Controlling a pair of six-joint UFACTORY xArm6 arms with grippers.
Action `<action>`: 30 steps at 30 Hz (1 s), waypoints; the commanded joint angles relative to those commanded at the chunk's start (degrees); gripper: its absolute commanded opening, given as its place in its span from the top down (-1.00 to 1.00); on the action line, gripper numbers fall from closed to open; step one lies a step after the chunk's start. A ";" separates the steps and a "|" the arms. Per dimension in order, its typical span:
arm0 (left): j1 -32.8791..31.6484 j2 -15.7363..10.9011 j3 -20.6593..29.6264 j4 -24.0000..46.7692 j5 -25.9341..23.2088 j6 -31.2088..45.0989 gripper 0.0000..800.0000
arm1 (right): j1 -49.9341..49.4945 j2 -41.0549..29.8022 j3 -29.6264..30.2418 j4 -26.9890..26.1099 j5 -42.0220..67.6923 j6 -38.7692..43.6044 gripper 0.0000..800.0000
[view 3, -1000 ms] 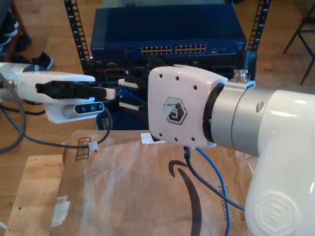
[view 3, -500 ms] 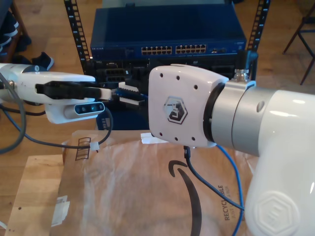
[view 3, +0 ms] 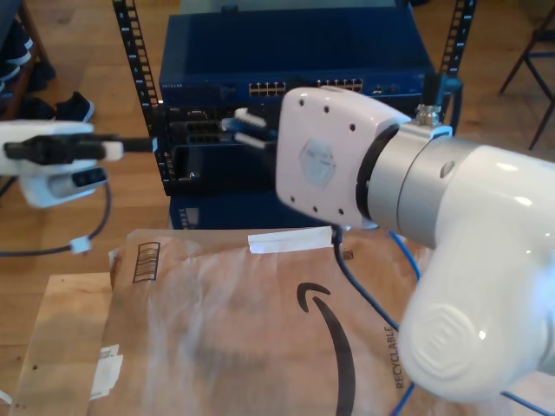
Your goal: Grab the cable and plug it in
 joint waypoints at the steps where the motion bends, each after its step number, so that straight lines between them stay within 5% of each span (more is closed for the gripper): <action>1: 1.23 -1.05 -0.35 3.69 -0.88 1.49 -1.00 | 0.00 0.18 0.88 0.00 -2.46 -0.09 1.00; 6: 4.22 -6.95 -2.29 19.25 -1.49 5.54 -1.00 | -0.09 2.73 5.98 0.44 -18.37 -1.93 1.00; 15: 20.04 -9.41 1.32 35.78 -1.32 30.42 -1.00 | 0.79 25.32 6.86 10.99 -61.54 -21.36 0.99; 20: 34.64 -13.71 9.32 44.04 -1.32 47.30 -1.00 | 1.14 30.86 6.68 15.21 -64.18 -21.36 0.99; 25: 46.15 -14.51 13.19 53.27 -2.55 60.22 -1.00 | 1.23 33.05 6.59 15.91 -64.18 -21.19 0.99; 30: 53.63 -16.70 23.82 59.43 -12.57 73.93 -1.00 | 1.23 33.58 5.89 16.00 -63.82 -21.19 0.99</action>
